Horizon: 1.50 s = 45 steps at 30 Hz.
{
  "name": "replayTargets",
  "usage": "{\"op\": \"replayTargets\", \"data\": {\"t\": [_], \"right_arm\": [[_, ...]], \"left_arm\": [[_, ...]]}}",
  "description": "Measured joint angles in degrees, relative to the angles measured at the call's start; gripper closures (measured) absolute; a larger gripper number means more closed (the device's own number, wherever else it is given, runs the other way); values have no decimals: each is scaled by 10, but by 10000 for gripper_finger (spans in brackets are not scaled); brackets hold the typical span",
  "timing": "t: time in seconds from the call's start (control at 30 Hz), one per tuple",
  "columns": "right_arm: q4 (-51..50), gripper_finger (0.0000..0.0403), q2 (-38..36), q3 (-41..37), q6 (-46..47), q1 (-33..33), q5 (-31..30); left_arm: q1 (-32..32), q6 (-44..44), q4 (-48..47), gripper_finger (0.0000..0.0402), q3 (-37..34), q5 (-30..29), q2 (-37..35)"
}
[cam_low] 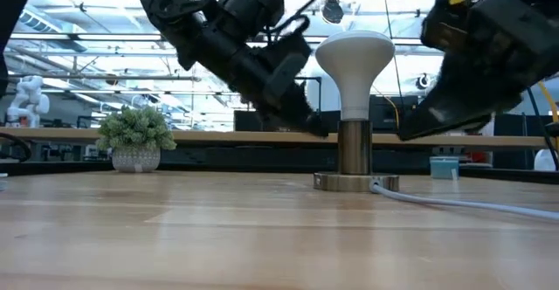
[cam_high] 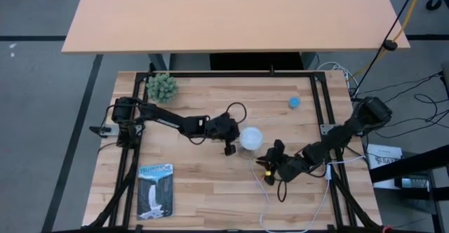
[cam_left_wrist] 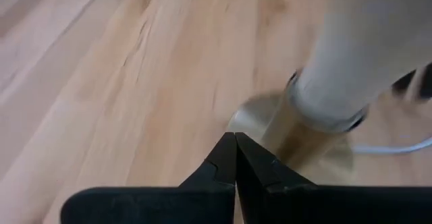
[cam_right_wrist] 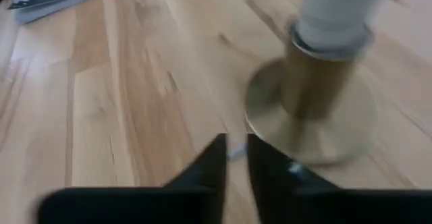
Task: Screw lightbulb
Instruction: Remove the lightbulb from the desk lamp
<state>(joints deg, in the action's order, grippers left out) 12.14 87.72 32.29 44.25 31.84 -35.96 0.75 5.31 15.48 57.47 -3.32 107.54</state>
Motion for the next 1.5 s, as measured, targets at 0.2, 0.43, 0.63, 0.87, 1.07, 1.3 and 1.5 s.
{"op": "replayTargets", "data": {"t": [0.2, 0.43, 0.63, 0.87, 1.07, 1.3, 1.5], "right_arm": [[120, 391, 38, 0, -94, -16, -56], [134, 400, 30, 0, -150, -38, -106], [134, 402, 28, 0, -166, -55, -104], [132, 403, 28, 0, -167, -55, -102], [132, 403, 27, 0, -166, -54, -99], [130, 403, 27, 0, -165, -54, -100], [111, 403, 26, 0, -159, -53, -105]], "left_arm": [[10, -29, 42, 401, 0, 18, 0], [9, -44, 78, 401, 0, 33, 0], [7, -44, 91, 401, 0, 32, 0], [-8, -44, 90, 401, 0, 53, 0], [-28, -42, 87, 401, 0, 43, 0], [-41, -11, 64, 401, 0, 39, -1], [-56, -8, 52, 401, 0, 25, -1]]}}
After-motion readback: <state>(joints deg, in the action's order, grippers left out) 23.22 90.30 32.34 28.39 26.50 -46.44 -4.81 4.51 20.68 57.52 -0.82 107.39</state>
